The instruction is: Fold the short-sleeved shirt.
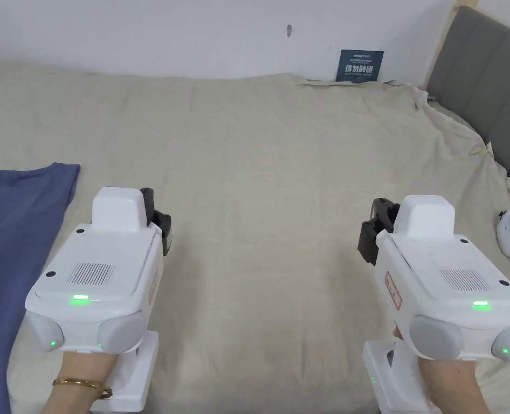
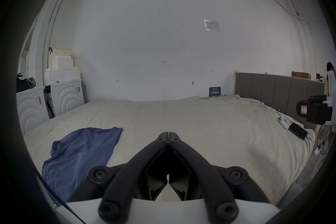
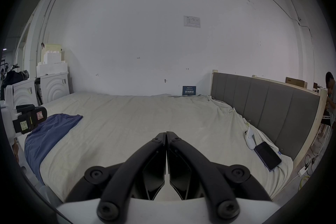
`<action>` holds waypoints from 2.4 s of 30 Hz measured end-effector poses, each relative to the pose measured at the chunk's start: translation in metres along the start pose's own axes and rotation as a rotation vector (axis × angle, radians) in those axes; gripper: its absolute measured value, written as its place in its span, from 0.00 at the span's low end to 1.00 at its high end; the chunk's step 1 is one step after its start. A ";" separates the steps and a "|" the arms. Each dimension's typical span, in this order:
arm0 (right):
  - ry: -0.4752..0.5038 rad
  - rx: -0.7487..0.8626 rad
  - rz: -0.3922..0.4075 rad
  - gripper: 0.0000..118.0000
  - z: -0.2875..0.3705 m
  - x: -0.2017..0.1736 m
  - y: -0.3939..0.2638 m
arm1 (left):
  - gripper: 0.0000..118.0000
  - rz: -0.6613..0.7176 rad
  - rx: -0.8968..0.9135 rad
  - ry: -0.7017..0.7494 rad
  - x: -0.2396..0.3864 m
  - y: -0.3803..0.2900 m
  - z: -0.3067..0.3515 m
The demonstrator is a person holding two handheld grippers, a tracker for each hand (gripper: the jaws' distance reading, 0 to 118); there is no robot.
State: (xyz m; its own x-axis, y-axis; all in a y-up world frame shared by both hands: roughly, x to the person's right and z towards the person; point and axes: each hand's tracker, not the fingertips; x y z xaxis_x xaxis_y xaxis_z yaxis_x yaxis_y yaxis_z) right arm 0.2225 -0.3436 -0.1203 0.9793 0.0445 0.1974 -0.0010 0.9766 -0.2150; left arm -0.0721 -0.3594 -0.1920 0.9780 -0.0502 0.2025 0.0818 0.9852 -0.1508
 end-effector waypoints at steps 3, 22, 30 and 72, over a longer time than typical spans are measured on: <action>0.000 0.000 0.000 0.00 0.000 0.001 0.000 | 0.00 -0.001 0.001 -0.003 0.001 0.001 0.000; -0.002 0.003 0.005 0.00 0.001 0.004 0.000 | 0.00 -0.002 0.008 -0.012 0.004 0.003 0.002; 0.004 0.002 0.018 0.00 0.001 0.002 0.002 | 0.00 0.006 0.009 -0.016 0.003 0.004 0.003; 0.594 0.021 0.145 0.00 -0.026 -0.230 0.017 | 0.00 0.099 -0.020 0.551 -0.178 -0.024 0.119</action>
State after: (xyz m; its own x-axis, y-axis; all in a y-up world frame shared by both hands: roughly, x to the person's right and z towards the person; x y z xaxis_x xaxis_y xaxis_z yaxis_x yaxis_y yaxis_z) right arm 0.0025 -0.3424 -0.1946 0.9144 0.0583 -0.4006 -0.1406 0.9737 -0.1793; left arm -0.2710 -0.3550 -0.1091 0.9365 -0.0407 -0.3483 -0.0176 0.9866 -0.1624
